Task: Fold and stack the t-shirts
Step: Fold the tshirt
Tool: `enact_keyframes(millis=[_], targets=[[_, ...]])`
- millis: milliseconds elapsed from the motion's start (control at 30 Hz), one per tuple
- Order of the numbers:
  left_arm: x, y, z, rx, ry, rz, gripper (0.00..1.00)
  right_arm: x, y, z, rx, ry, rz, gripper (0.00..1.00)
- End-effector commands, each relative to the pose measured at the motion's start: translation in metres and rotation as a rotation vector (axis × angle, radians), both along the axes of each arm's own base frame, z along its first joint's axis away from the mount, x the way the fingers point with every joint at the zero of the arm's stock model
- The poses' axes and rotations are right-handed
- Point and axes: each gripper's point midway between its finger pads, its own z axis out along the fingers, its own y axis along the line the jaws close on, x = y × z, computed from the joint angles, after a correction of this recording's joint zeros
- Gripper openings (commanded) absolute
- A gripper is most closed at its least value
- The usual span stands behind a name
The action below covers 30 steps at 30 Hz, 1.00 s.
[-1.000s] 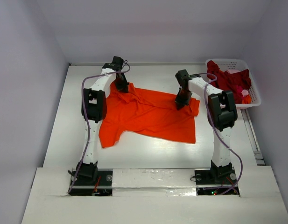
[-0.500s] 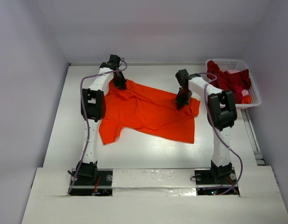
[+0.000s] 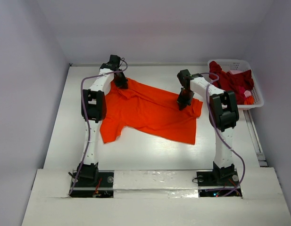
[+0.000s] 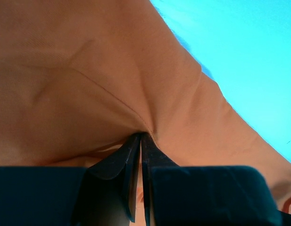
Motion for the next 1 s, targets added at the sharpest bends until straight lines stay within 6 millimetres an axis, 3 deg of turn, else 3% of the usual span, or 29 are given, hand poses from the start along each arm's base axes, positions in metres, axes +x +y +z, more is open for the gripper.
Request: enact_keyframes(millis=[0, 267, 367, 533, 600, 667, 700, 733, 767, 800, 833, 867, 900, 933, 967], targets=[[0.003, 0.013, 0.026, 0.044, -0.053, 0.020, 0.06, 0.004, -0.022, -0.024, -0.084, 0.016, -0.021, 0.00], [0.008, 0.015, 0.076, 0.014, -0.141, 0.022, 0.15, 0.004, -0.021, -0.024, -0.078, 0.004, -0.015, 0.00], [0.010, 0.012, 0.108, -0.008, -0.204, 0.023, 0.18, 0.004, -0.021, -0.026, -0.074, 0.002, -0.009, 0.00], [0.009, 0.027, 0.181, -0.019, -0.355, 0.056, 0.21, 0.005, -0.020, -0.026, -0.070, -0.009, -0.004, 0.00], [-0.001, 0.038, 0.206, -0.005, -0.397, 0.083, 0.21, 0.005, -0.020, -0.026, -0.070, -0.009, 0.002, 0.00], [-0.011, 0.042, 0.217, 0.005, -0.417, 0.093, 0.21, 0.007, -0.020, -0.023, -0.068, -0.025, 0.009, 0.00], [-0.023, 0.046, 0.241, 0.008, -0.461, 0.101, 0.21, 0.008, -0.021, -0.020, -0.070, -0.040, 0.007, 0.00], [-0.033, 0.048, 0.228, 0.017, -0.435, 0.104, 0.21, 0.010, -0.021, -0.018, -0.068, -0.069, 0.008, 0.00], [-0.040, 0.050, 0.229, 0.025, -0.437, 0.107, 0.21, 0.012, -0.022, -0.011, -0.068, -0.095, 0.011, 0.00], [-0.055, 0.056, 0.249, 0.035, -0.476, 0.121, 0.21, 0.017, -0.021, 0.010, -0.055, -0.152, 0.013, 0.00], [-0.068, 0.060, 0.230, 0.056, -0.430, 0.127, 0.22, 0.019, -0.022, 0.021, -0.054, -0.181, 0.014, 0.00], [-0.078, 0.063, 0.226, 0.067, -0.417, 0.135, 0.25, 0.021, -0.024, 0.033, -0.059, -0.211, 0.025, 0.07], [-0.093, 0.069, 0.242, 0.074, -0.448, 0.152, 0.29, 0.023, -0.024, 0.058, -0.052, -0.268, 0.029, 0.12], [-0.108, 0.072, 0.219, 0.091, -0.395, 0.158, 0.40, 0.024, -0.024, 0.071, -0.050, -0.294, 0.037, 0.17], [-0.119, 0.075, 0.215, 0.096, -0.386, 0.166, 0.47, 0.023, -0.025, 0.082, -0.050, -0.312, 0.059, 0.30]])
